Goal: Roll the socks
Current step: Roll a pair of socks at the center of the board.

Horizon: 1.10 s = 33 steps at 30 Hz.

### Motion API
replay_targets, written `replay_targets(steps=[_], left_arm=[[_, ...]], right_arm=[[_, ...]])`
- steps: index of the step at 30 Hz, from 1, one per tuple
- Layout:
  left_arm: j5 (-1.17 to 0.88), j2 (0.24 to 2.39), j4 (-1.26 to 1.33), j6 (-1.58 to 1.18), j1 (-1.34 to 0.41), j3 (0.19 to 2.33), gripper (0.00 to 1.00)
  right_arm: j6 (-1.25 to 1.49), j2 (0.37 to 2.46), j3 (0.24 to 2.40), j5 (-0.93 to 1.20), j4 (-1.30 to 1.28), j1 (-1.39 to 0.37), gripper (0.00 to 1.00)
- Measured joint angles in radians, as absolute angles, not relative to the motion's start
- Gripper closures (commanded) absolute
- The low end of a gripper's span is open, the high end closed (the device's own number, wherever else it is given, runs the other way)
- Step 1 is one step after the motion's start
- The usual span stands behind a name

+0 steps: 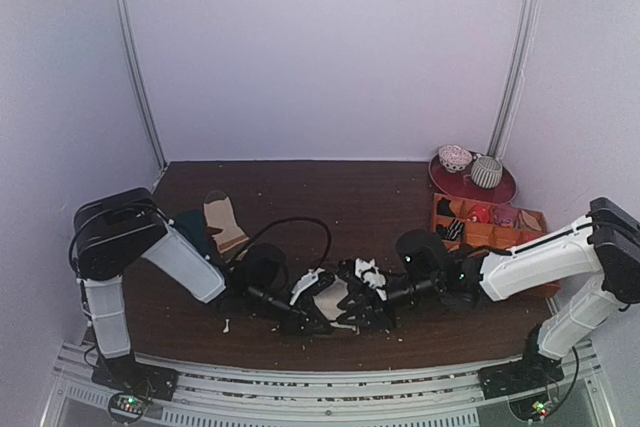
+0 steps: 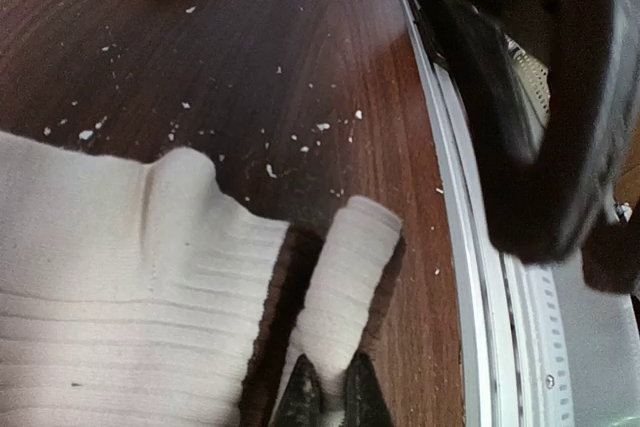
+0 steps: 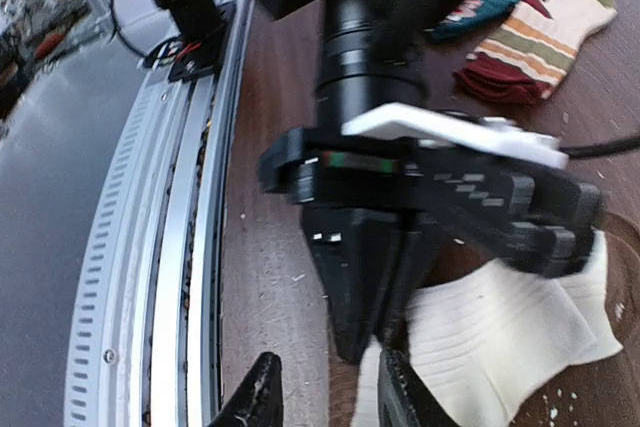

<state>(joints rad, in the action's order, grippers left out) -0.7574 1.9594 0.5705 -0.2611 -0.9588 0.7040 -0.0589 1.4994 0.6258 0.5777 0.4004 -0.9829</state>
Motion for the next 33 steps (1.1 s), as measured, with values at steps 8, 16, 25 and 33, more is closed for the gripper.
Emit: replay_targets(steps=[8, 16, 25, 33], left_arm=[[-0.849, 1.974, 0.512, -0.289, -0.928, 0.725, 1.00], [-0.869, 1.982, 0.505, -0.291, -0.922, 0.732, 1.00], [-0.869, 1.982, 0.505, -0.291, -0.922, 0.732, 1.00], [-0.870, 1.978, 0.503, -0.292, -0.921, 0.731, 0.77]], right_arm=[[-0.308, 1.523, 0.599, 0.365, 0.419, -1.118, 0.62], [-0.364, 1.554, 0.599, 0.228, 0.393, -1.161, 0.62], [-0.358, 1.604, 0.598, 0.144, 0.361, -1.212, 0.67], [-0.302, 1.633, 0.600, 0.079, 0.370, -1.218, 0.89]])
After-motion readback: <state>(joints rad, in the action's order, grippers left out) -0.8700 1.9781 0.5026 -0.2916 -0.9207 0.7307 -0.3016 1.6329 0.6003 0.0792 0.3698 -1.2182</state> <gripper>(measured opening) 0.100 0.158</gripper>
